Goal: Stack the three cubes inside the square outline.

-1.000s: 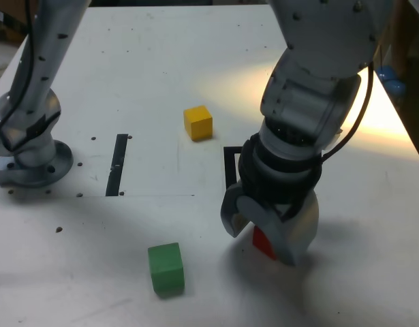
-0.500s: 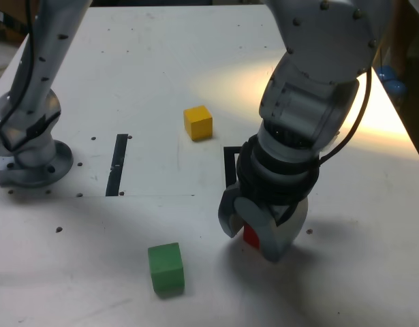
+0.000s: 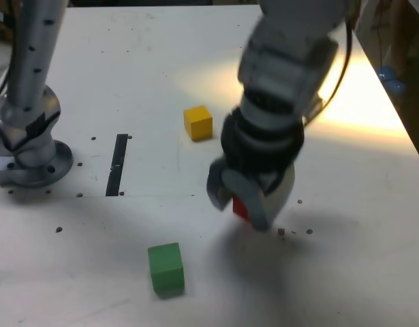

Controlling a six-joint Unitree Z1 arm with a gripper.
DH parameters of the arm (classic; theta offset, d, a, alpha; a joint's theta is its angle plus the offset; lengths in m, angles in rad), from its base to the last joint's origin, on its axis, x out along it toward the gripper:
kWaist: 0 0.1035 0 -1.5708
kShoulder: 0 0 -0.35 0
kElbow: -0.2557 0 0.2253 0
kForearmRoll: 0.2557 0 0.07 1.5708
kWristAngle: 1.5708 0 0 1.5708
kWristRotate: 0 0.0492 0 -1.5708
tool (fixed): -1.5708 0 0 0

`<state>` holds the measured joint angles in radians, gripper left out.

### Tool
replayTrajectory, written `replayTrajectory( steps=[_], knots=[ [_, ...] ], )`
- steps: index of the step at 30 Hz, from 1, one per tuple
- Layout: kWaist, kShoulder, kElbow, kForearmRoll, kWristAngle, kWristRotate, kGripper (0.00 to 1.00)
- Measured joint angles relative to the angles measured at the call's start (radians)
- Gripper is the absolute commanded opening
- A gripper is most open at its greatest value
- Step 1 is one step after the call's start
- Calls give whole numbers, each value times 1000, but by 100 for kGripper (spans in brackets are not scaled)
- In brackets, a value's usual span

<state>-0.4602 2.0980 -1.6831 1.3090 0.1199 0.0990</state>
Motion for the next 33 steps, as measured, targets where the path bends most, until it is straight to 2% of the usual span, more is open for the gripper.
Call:
replayTrajectory(
  steps=[3, 5, 11, 18, 25, 33],
  knots=[
    [48, -35, 24, 18, 4, -14, 35],
    [83, -49, 40, 22, -5, -19, 35],
    [212, -82, 53, 22, -59, -28, 35],
    [315, -84, 67, 20, -119, -57, 35],
    [339, -84, 84, -2, -131, -83, 35],
    [347, -64, 137, -77, -140, -89, 35]
  ],
)
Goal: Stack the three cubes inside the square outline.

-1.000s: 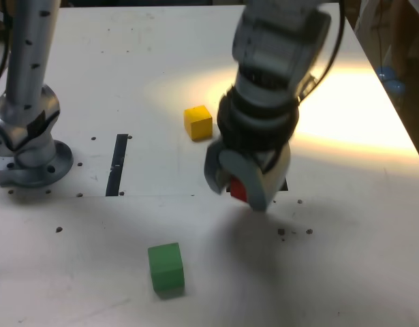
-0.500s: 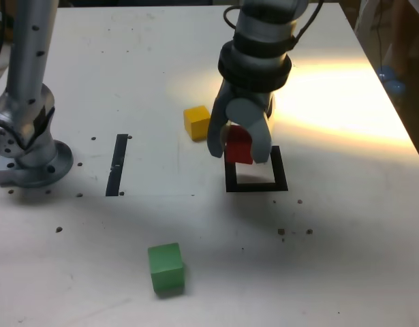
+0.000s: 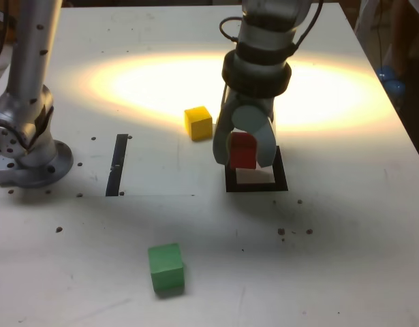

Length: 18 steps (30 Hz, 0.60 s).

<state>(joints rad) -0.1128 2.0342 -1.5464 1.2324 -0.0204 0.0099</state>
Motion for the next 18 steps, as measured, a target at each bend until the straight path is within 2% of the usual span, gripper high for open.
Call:
replayTrajectory(
  steps=[18],
  knots=[
    [19, 30, 25, -63, 4, 0, 35]
  ],
)
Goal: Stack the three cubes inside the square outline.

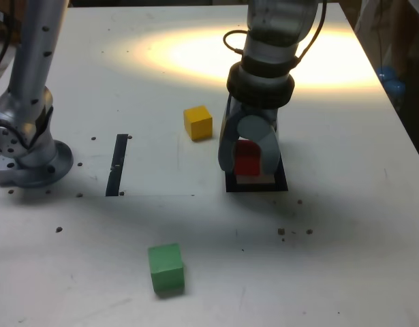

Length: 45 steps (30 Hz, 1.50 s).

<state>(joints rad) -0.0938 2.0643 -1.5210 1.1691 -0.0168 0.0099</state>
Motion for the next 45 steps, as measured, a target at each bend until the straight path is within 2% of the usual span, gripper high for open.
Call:
replayTrajectory(
  steps=[7, 10, 13, 16, 25, 28, 32, 35, 45],
  knots=[
    [8, 8, 0, -17, 4, 0, 38],
    [10, 10, 0, -21, 5, 0, 59],
    [11, 11, 1, -31, 7, 8, 87],
    [11, 11, 6, -42, 8, 20, 97],
    [12, 5, 27, -52, 13, 18, 99],
    [12, -34, 45, -36, 45, -7, 99],
    [18, -114, 57, 39, 111, -67, 100],
    [33, -150, 70, 81, 136, -104, 99],
    [111, -197, 159, 90, 137, -141, 99]
  ],
)
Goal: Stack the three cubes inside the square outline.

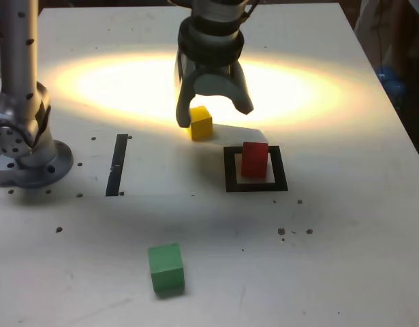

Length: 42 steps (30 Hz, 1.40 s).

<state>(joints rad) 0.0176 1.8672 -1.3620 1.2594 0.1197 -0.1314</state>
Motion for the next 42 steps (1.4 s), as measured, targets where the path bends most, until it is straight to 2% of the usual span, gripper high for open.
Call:
replayTrajectory(
  steps=[9, 16, 30, 36, 42],
  knots=[
    [101, -36, 73, -8, -15, 4, 99],
    [158, -34, 130, -52, -42, 32, 99],
    [185, 52, 146, -102, -52, 59, 94],
    [188, 72, 146, -109, -62, 71, 87],
    [189, 91, 141, -115, -75, 84, 73]
  ],
)
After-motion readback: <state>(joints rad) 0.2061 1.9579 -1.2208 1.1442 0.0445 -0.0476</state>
